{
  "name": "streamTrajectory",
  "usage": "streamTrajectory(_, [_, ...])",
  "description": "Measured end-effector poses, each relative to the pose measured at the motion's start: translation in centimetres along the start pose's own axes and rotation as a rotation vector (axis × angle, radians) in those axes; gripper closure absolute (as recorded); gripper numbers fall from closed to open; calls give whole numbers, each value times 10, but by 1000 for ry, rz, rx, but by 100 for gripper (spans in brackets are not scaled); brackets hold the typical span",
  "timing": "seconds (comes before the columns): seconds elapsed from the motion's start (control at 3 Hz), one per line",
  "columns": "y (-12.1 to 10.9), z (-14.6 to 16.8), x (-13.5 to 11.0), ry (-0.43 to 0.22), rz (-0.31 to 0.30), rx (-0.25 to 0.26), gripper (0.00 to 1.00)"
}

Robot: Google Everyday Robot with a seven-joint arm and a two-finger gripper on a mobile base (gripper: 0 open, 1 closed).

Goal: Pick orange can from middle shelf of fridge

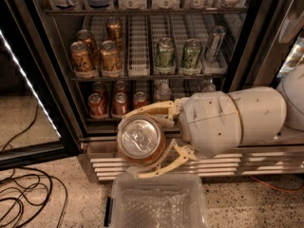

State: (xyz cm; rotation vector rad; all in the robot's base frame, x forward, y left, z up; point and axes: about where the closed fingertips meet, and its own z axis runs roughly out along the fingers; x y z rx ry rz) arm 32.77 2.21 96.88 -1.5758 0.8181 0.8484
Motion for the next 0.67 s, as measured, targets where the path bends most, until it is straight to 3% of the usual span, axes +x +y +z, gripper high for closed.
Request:
streamTrajectory(0.33, [1,-2,-16,13,-41,-18,100])
streamTrajectory(0.67, [1,-2,-16,13,-41,-18,100])
